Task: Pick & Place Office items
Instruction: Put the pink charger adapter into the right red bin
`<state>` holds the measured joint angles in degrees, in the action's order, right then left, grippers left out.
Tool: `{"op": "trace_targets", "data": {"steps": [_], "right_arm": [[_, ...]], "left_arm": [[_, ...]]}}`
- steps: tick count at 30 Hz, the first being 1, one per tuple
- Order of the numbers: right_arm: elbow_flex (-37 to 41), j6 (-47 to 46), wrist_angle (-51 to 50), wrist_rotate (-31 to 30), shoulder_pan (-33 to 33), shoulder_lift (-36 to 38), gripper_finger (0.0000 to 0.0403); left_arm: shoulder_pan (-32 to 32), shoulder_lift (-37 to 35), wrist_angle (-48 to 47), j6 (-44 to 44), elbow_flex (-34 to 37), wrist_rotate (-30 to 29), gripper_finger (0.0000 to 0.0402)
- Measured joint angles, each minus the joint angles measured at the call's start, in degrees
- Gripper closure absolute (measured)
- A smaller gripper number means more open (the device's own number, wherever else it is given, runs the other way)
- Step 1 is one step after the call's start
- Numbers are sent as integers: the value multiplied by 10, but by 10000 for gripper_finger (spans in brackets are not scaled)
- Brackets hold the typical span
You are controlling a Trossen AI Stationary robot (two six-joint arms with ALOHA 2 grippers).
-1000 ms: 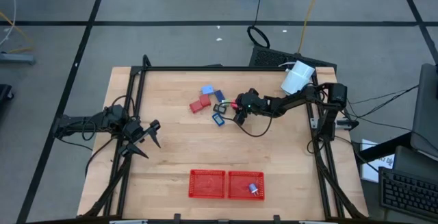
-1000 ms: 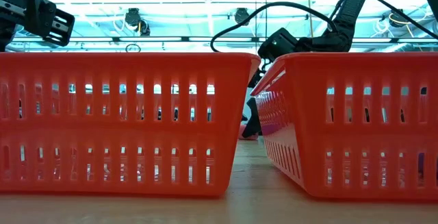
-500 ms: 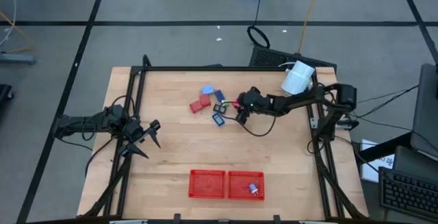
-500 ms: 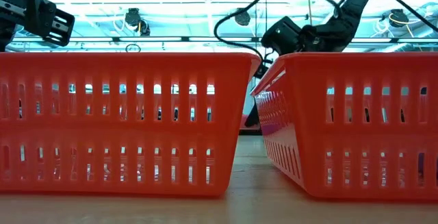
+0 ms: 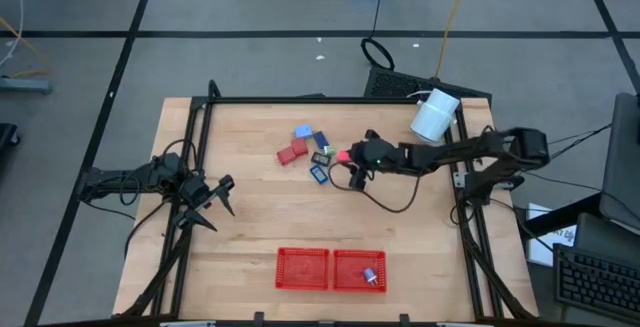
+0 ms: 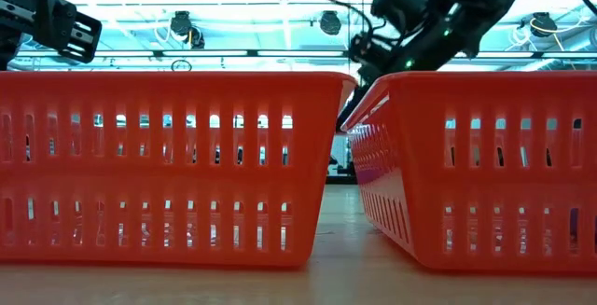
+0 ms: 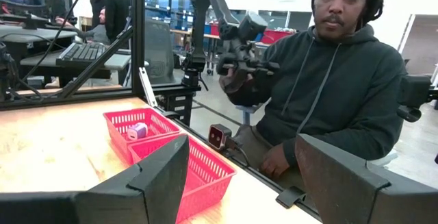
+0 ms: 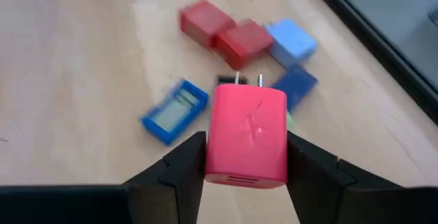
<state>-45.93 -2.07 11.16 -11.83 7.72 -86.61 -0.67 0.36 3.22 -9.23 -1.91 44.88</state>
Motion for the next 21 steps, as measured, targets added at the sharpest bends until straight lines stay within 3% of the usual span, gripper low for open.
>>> {"op": "trace_targets", "data": {"steps": [21], "right_arm": [[0,-34,-12,-1,-168,52,236]], "left_arm": [[0,0,0,0,0,0,131]]}}
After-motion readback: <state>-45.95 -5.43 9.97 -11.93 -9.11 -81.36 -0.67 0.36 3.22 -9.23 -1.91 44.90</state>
